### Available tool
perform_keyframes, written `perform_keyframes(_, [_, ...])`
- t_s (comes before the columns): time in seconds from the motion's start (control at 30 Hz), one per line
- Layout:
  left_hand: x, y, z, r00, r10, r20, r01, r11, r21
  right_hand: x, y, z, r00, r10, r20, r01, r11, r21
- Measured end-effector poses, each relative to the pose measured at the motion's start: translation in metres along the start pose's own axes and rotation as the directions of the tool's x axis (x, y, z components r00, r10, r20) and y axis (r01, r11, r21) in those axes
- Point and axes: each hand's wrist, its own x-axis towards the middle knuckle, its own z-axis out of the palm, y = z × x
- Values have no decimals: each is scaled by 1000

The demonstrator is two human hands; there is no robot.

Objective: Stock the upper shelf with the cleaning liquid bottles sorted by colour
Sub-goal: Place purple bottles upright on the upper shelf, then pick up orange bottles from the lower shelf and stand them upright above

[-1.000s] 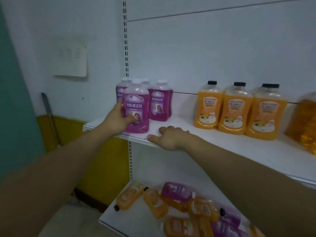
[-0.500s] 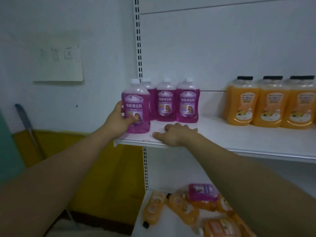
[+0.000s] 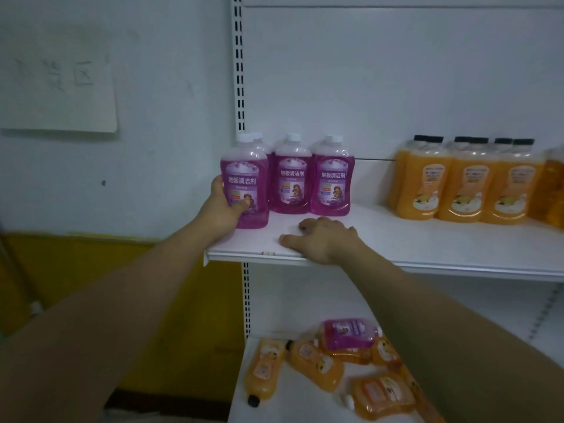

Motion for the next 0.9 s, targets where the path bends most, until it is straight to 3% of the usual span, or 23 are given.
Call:
perform_keyframes(0.23, [17,-2,3,997,-74,29,74,997,1,2,2,1,1000,-23,8,23,1000,-16])
perform_keyframes(0.73, [26,-6,3,993,-93,78,93,996,6,0,3,3,999,-33,-31,33,999,-19])
perform_keyframes(0.9, [0,-5,-12,976,-128,176,99,981,167,-10,1,1,996,-15,-90,17,1000,17])
